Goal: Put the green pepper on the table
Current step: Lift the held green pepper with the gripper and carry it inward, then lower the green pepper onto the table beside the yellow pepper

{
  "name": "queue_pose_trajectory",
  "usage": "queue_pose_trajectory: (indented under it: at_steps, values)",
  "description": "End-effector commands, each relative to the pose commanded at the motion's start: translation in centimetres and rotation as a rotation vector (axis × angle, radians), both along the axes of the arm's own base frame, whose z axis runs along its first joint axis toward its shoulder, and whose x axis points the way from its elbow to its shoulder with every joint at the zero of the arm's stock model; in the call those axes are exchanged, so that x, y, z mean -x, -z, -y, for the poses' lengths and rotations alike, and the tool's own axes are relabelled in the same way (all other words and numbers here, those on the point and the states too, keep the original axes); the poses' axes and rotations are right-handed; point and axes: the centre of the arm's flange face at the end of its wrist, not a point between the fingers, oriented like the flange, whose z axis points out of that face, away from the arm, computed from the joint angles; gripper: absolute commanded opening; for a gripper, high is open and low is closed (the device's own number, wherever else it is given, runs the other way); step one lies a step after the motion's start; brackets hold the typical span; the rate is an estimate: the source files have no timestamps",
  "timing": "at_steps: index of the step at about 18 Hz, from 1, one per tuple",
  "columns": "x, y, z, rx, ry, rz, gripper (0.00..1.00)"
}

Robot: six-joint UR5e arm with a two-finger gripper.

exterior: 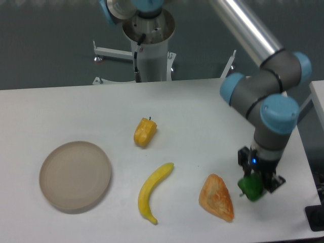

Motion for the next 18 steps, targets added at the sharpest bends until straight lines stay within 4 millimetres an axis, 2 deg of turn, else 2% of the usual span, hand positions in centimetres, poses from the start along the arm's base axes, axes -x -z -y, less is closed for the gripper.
queue_pose_trajectory:
  at_steps: [4,6,8,11,14,18]
  values:
    - [-2.5,0.5,4.9,0.032,0.026,0.043,0.33]
    - [-4.3,1.6,6.5,0.025,0.025,0.091,0.33]
    - [-4.7,2.4,8.6,0.0,0.005,0.142,0.33]
    - [-6.3,3.8,10.5,-0.044,-0.016,0.227,0.33]
    - [-7.7,4.9,11.5,-0.032,-0.033,0.255,0.33]
    - [-9.2,6.1,11.2,-0.05,-0.025,0.286,0.33]
